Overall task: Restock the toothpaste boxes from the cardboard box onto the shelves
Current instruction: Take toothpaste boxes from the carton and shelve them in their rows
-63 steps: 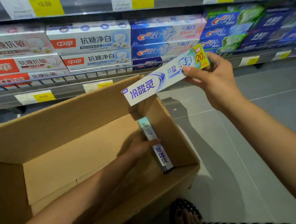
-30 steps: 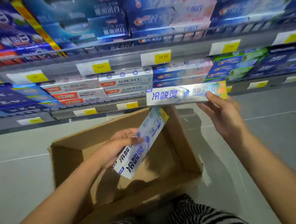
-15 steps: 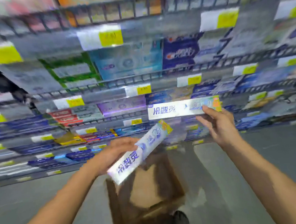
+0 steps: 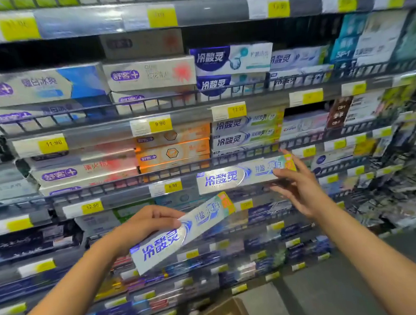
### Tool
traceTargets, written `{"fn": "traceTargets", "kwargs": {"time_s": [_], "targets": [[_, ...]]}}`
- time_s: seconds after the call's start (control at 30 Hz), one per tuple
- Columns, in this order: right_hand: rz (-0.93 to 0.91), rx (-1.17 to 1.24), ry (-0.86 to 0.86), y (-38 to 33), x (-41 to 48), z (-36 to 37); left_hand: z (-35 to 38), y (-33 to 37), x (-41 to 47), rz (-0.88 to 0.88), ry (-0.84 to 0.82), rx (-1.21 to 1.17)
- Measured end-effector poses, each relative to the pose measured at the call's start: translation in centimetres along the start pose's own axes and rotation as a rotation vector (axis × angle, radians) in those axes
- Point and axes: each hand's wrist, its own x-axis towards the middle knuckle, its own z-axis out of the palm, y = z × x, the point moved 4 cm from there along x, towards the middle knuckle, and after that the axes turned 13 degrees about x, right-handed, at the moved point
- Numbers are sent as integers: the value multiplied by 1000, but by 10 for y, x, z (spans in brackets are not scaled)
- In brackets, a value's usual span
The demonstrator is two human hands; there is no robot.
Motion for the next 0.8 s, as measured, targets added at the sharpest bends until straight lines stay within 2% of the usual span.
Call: {"fn": "traceTargets", "kwargs": {"time_s": [0.2, 0.37, 0.5, 0.67, 0.8], "targets": [[-95, 88, 39, -41, -21, 7, -5, 43, -11, 106, 41, 3], [-206, 105, 89, -65, -29, -4, -1, 71, -17, 128, 148, 81], [-326, 94, 108, -92, -31, -18, -1, 96, -9, 169, 223, 58], [-427, 169, 127, -134, -12, -39, 1, 127, 19, 238, 358, -13], [-475, 194, 145, -169, 21, -65, 11, 153, 52, 260, 385, -39]]}}
